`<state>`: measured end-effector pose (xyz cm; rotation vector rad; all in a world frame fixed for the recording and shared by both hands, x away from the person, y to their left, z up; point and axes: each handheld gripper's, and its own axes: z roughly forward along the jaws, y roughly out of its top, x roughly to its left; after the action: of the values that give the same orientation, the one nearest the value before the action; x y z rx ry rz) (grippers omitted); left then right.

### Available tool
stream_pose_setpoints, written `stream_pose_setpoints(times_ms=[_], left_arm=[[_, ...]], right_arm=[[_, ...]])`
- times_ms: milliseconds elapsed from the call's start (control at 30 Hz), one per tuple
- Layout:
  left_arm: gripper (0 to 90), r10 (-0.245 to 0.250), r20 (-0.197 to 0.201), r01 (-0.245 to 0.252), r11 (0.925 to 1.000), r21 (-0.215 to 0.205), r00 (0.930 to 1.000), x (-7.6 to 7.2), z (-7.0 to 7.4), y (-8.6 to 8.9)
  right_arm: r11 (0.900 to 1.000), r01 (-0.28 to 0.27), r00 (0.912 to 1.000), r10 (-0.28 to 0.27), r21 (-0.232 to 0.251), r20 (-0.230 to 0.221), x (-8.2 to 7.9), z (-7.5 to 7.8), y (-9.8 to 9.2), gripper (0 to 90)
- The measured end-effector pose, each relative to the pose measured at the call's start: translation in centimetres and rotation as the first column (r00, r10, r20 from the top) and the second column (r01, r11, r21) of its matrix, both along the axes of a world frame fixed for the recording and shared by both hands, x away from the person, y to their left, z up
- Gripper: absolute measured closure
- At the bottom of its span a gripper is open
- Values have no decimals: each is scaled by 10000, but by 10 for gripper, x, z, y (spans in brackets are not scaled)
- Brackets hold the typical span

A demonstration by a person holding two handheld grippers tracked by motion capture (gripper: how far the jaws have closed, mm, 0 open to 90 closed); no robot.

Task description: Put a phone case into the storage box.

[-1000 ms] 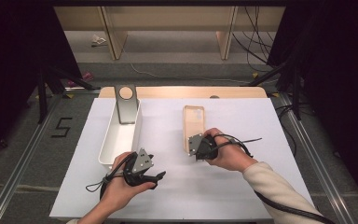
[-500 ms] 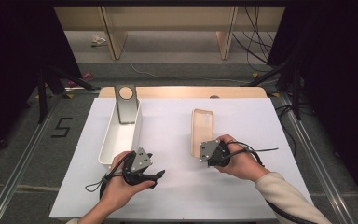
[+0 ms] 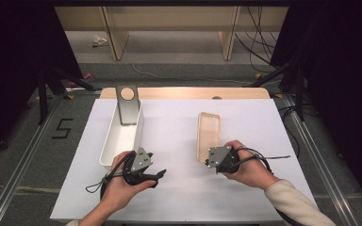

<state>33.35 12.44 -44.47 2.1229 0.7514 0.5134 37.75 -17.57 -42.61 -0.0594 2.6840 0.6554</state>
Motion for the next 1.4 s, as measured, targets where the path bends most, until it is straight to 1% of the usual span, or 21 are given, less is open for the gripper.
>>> stream_pose_setpoints(times_ms=[33, 67, 100, 200, 333, 367, 400, 567, 600, 700, 733, 800, 867, 933, 1033, 1067, 1133, 1167, 1267, 1367, 1400], left_arm=[[271, -5, 5, 5, 10000, -44, 10000, 1, 0, 0], [271, 20, 21, -20, 10000, -95, 10000, 2, 0, 1], [270, 40, 14, -40, 9999, -131, 10000, 3, 0, 1], [267, 39, 95, -38, 9998, -175, 9999, 6, 0, 1], [264, 14, 177, -9, 9997, -253, 9998, 10, 0, 1], [264, 15, 176, -10, 9996, -282, 9998, 11, 1, 1], [263, 10, 179, -4, 9995, -318, 9998, 12, 1, 1], [263, 64, 181, -53, 9982, -604, 9998, 17, 7, 0], [263, 54, 162, -43, 9978, -666, 9999, 18, 9, -1], [261, 56, 131, -46, 9967, -807, 9999, 23, 14, -5], [259, 50, 135, -38, 9962, -868, 9999, 25, 16, -7], [255, 14, 141, -1, 9957, -926, 9999, 28, 19, -11], [252, 7, 176, 11, 9950, -1002, 9998, 32, 23, -15], [249, 5, 182, 14, 9945, -1043, 9998, 35, 27, -18], [245, -32, 206, 56, 9933, -1154, 9998, 40, 33, -23], [245, -1, 235, 30, 9926, -1215, 9997, 41, 35, -25], [245, 2, 268, 33, 9914, -1307, 9996, 43, 38, -28], [245, -6, 299, 46, 9911, -1329, 9996, 44, 38, -29], [245, -16, 309, 57, 9909, -1343, 9995, 45, 39, -31], [246, 20, 271, 17, 9908, -1354, 9996, 46, 38, -31], [247, 38, 266, -1, 9906, -1369, 9996, 47, 38, -31]], right_arm=[[10000, 16, 10000, -16, 42, 23, -1, 0, 0, 884], [10000, 36, 10000, -35, 79, -87, -3, 0, -1, 883], [9999, -1, 10000, 1, 169, 0, -3, 1, -2, 883], [9998, 20, 10000, -19, 198, -64, -6, 1, -3, 883], [9996, -19, 10000, 18, 281, 31, -7, 0, -4, 883], [9996, -28, 10000, 30, 281, -78, -8, 0, -4, 883], [9995, 0, 10000, 2, 304, -84, -9, 0, -4, 883], [9992, -35, 9999, 40, 403, -108, -12, 0, -5, 883], [9991, -62, 10000, 62, 423, 8, -12, 0, -5, 883], [9992, -76, 9999, 80, 384, -103, -14, -1, -5, 884], [9990, -166, 9998, 168, 417, -52, -14, -2, -5, 883], [9991, -80, 9999, 83, 413, -71, -16, -3, -5, 884], [9991, -127, 9998, 133, 400, -151, -17, -3, -5, 884], [9989, -215, 9997, 219, 410, -94, -17, -4, -5, 884], [9991, -211, 9997, 215, 369, -109, -17, -4, -6, 883], [9991, -107, 9999, 110, 404, -61, -18, -4, -6, 884], [9991, -139, 9999, 141, 410, -57, -18, -3, -6, 883], [9991, -160, 9997, 166, 405, -152, -18, -3, -7, 883], [9987, -245, 9996, 250, 457, -113, -18, -3, -7, 883], [9982, -180, 9998, 183, 565, -53, -19, -3, -6, 883], [9984, -178, 9997, 185, 537, -127, -19, -2, -6, 884]])
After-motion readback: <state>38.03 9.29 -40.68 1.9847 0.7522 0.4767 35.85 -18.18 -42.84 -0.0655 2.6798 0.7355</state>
